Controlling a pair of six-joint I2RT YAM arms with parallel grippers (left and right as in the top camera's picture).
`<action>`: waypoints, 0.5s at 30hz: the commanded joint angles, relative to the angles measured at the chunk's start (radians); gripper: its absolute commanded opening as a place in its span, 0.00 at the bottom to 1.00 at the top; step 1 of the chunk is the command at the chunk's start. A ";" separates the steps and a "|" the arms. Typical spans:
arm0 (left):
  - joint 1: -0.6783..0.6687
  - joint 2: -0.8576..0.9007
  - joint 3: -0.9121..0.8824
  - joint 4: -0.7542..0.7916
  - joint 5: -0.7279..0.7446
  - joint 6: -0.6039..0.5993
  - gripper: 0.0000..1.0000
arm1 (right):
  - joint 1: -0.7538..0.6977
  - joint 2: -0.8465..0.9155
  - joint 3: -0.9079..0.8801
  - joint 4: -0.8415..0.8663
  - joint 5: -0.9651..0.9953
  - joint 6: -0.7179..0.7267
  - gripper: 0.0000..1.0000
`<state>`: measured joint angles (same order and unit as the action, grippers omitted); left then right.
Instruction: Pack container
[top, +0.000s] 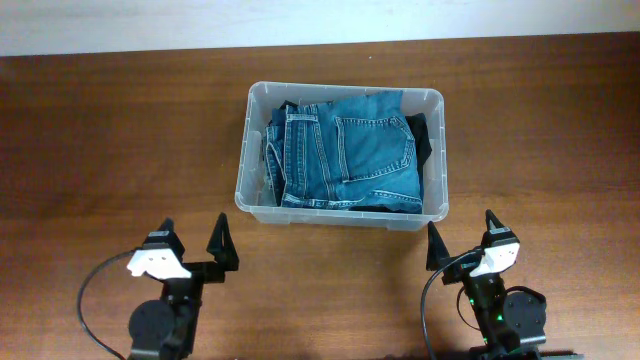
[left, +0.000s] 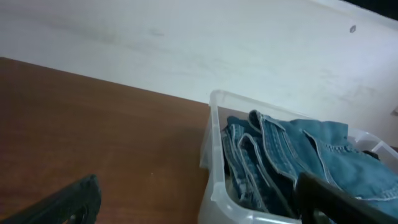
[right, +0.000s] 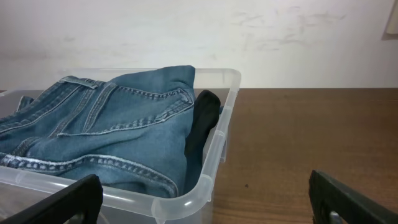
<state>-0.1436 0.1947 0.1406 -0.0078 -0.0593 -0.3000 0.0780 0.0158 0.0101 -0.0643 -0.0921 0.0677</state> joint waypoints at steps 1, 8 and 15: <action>0.004 -0.064 -0.051 0.008 0.015 -0.001 0.99 | -0.008 -0.011 -0.005 -0.004 -0.009 -0.005 0.98; 0.027 -0.188 -0.126 0.005 0.020 -0.002 0.99 | -0.008 -0.011 -0.005 -0.005 -0.009 -0.005 0.99; 0.058 -0.190 -0.131 -0.072 0.029 0.029 0.99 | -0.008 -0.011 -0.005 -0.005 -0.009 -0.005 0.99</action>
<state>-0.0998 0.0147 0.0177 -0.0753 -0.0544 -0.2993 0.0780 0.0158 0.0101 -0.0643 -0.0921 0.0669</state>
